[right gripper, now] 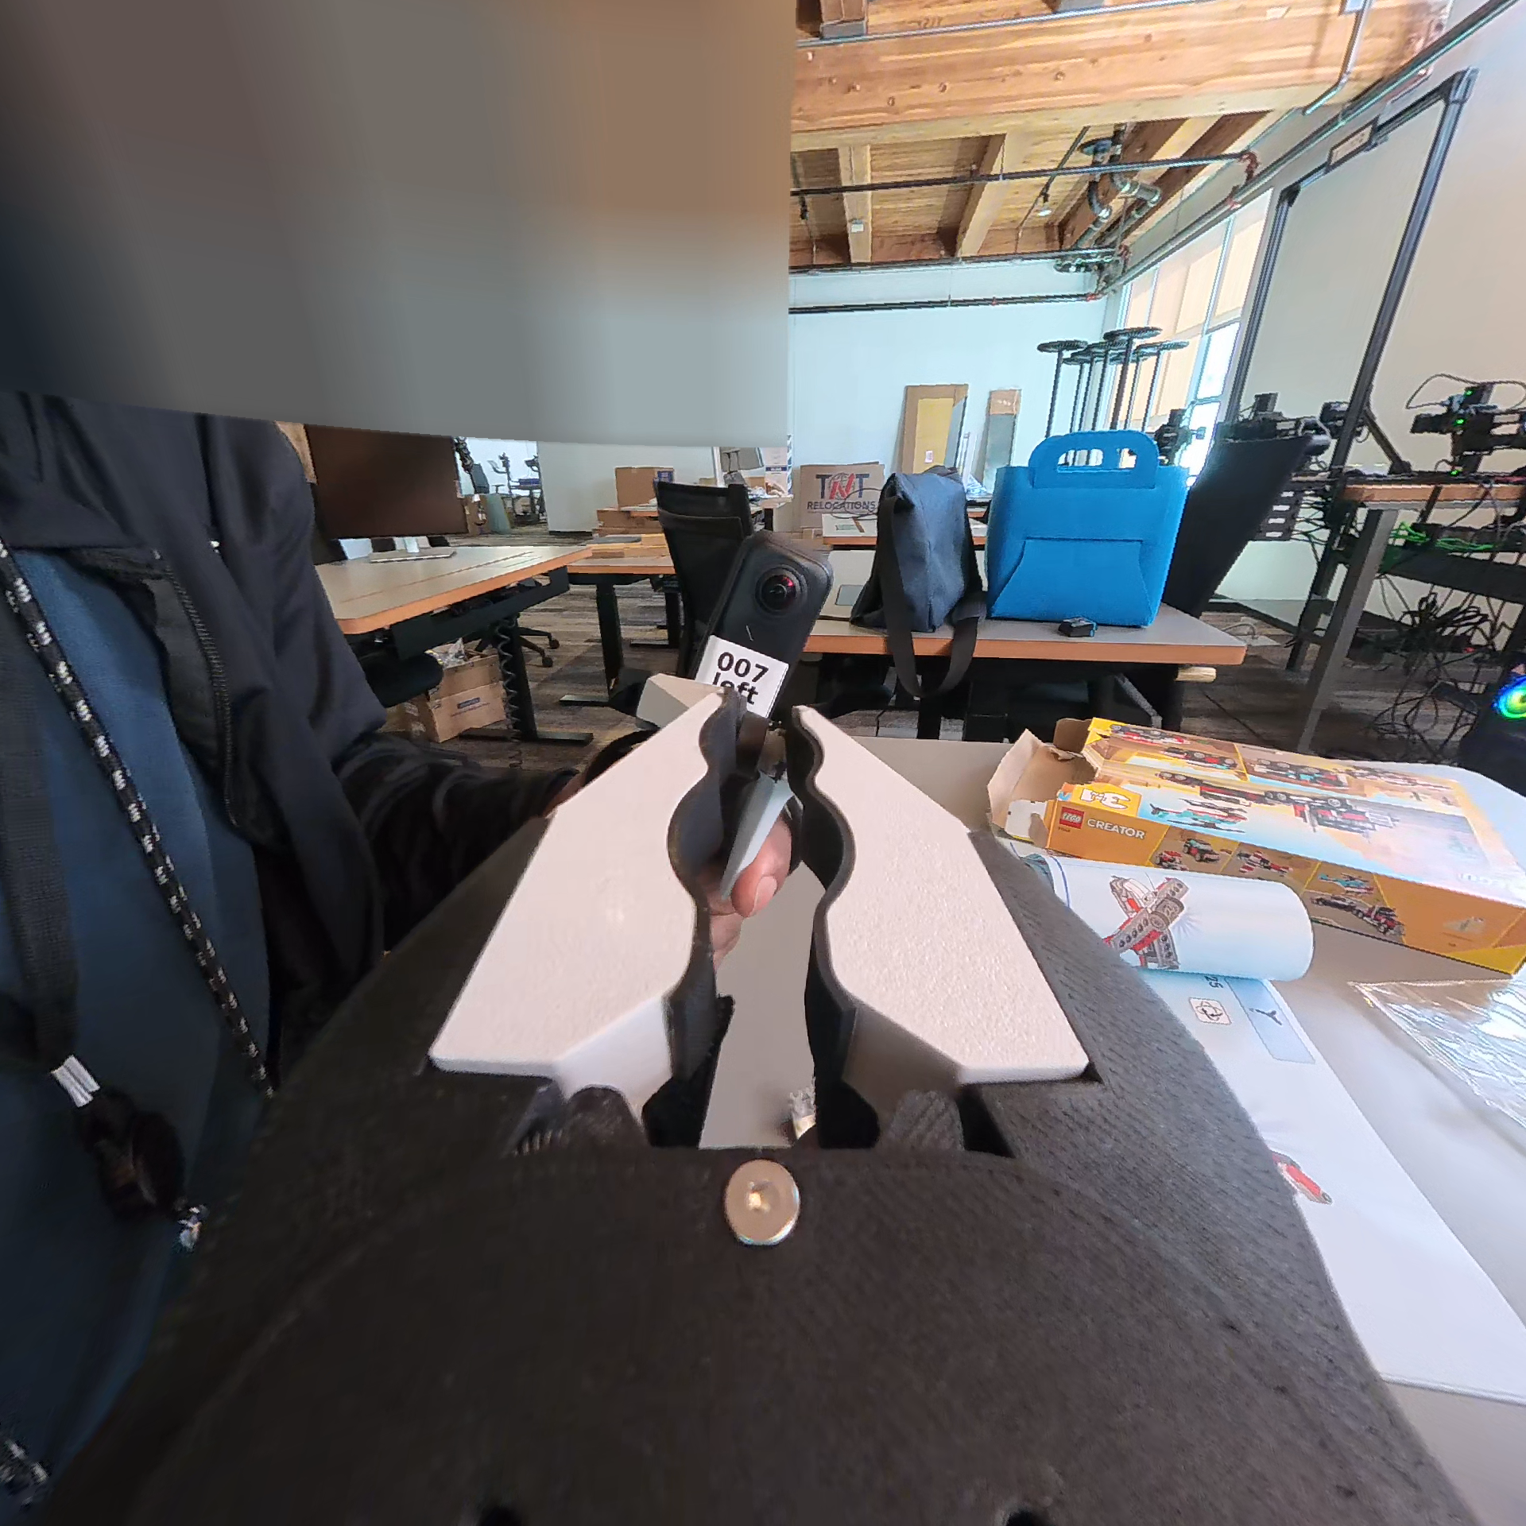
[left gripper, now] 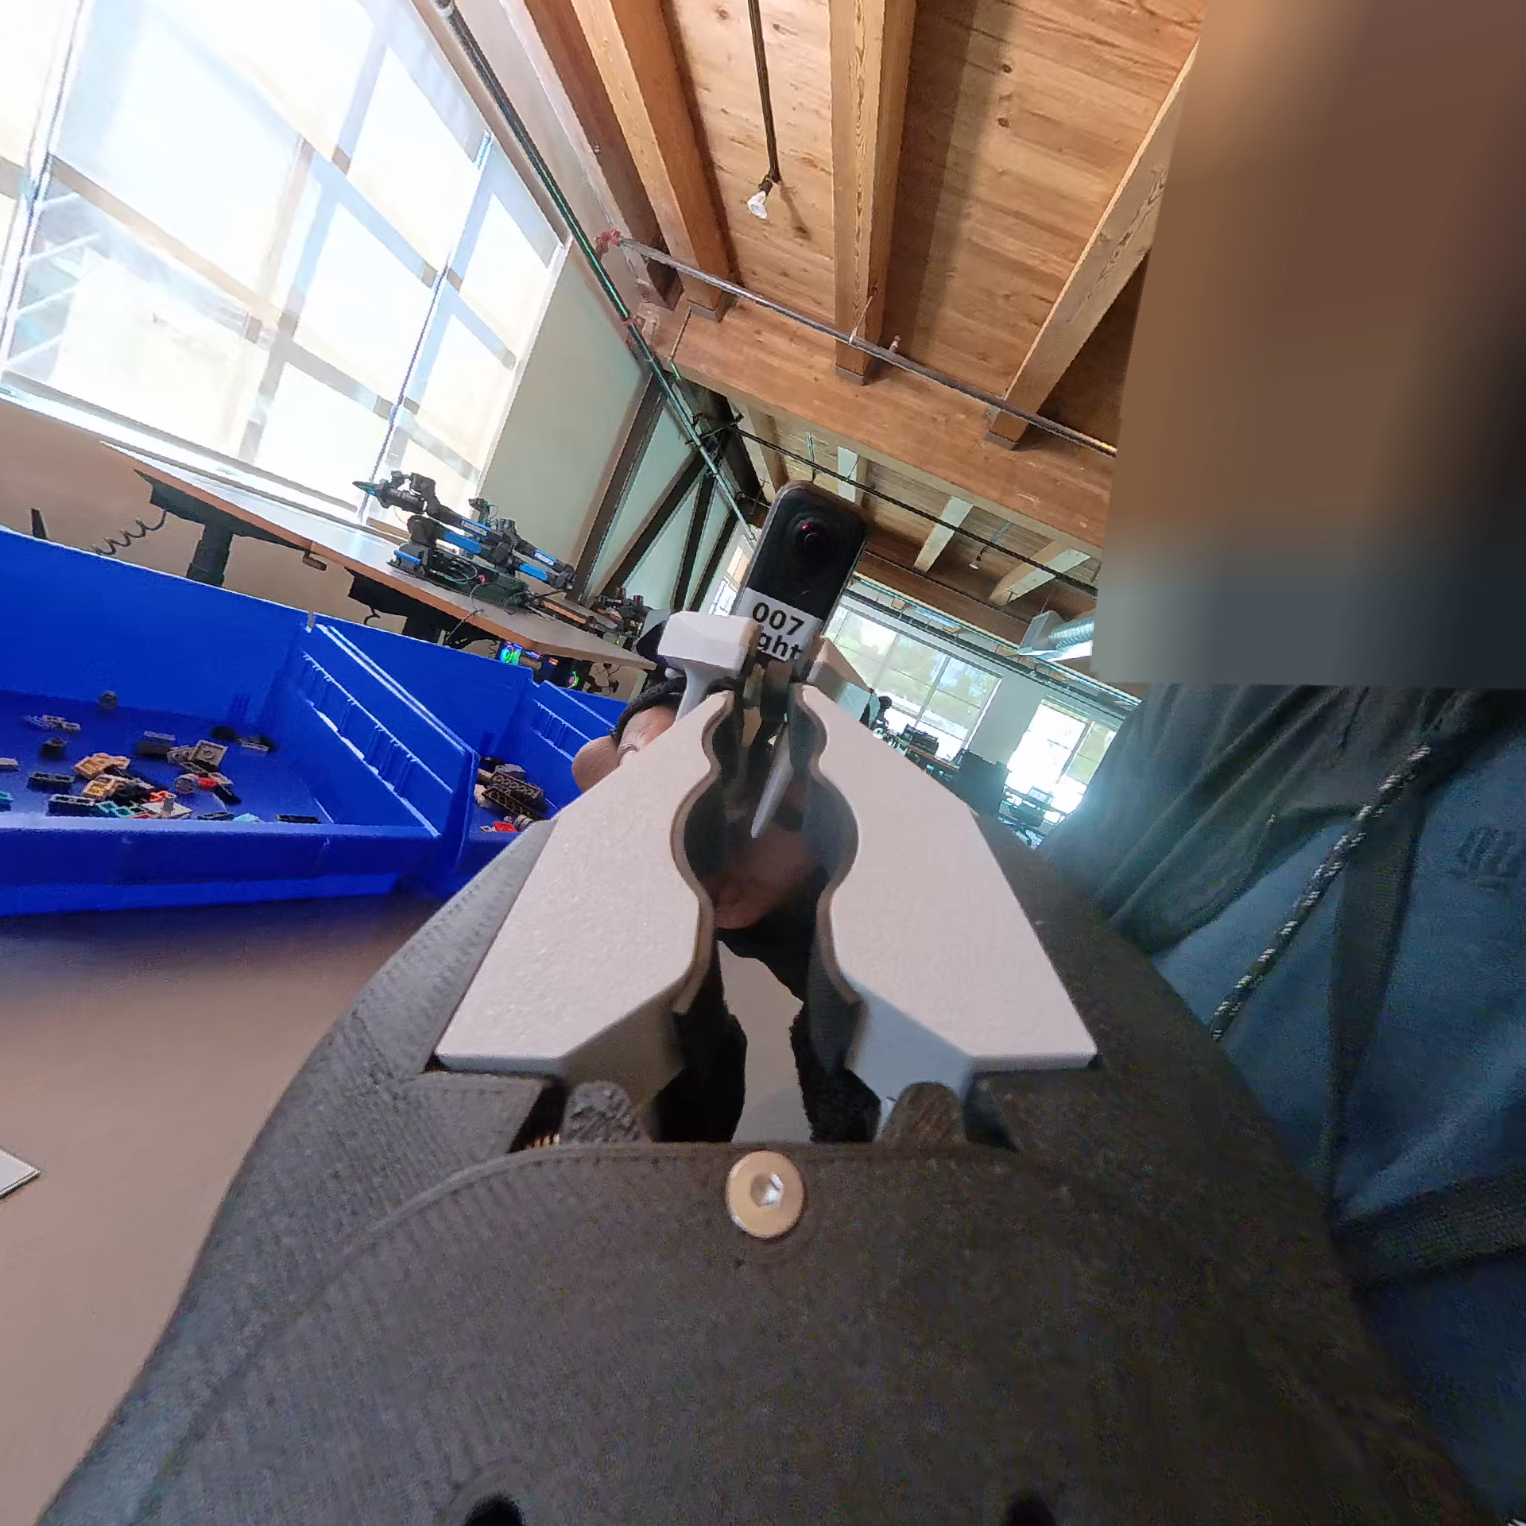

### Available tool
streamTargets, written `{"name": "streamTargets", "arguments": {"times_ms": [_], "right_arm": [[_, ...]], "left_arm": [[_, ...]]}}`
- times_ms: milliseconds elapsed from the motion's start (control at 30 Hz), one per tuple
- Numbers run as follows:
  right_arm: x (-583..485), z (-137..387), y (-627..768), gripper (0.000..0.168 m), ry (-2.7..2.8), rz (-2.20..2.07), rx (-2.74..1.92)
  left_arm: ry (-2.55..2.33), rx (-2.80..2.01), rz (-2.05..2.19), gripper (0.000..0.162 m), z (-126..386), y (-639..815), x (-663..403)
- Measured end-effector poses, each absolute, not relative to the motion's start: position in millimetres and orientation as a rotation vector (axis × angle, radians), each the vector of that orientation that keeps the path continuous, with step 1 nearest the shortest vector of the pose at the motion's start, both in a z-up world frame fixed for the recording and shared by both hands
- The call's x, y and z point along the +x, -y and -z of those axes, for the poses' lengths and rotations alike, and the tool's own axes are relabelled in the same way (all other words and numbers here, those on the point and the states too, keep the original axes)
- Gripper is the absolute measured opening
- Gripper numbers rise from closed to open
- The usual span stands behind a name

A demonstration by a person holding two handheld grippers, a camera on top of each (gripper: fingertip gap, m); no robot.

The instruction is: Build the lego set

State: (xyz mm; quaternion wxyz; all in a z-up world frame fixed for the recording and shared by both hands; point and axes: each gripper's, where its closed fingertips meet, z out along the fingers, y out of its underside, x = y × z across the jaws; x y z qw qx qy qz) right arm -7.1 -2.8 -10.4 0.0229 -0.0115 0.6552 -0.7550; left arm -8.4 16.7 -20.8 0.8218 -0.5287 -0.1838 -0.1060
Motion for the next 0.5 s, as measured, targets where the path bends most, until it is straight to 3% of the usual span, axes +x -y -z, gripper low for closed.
{"name": "streamTargets", "arguments": {"times_ms": [500], "right_arm": [[-6.1,6.1,3.8,0.010,-1.979,2.327,-0.002]], "left_arm": [[0.391,-1.111,0.250,0.013,17.3,-15.7,-6.9]]}}
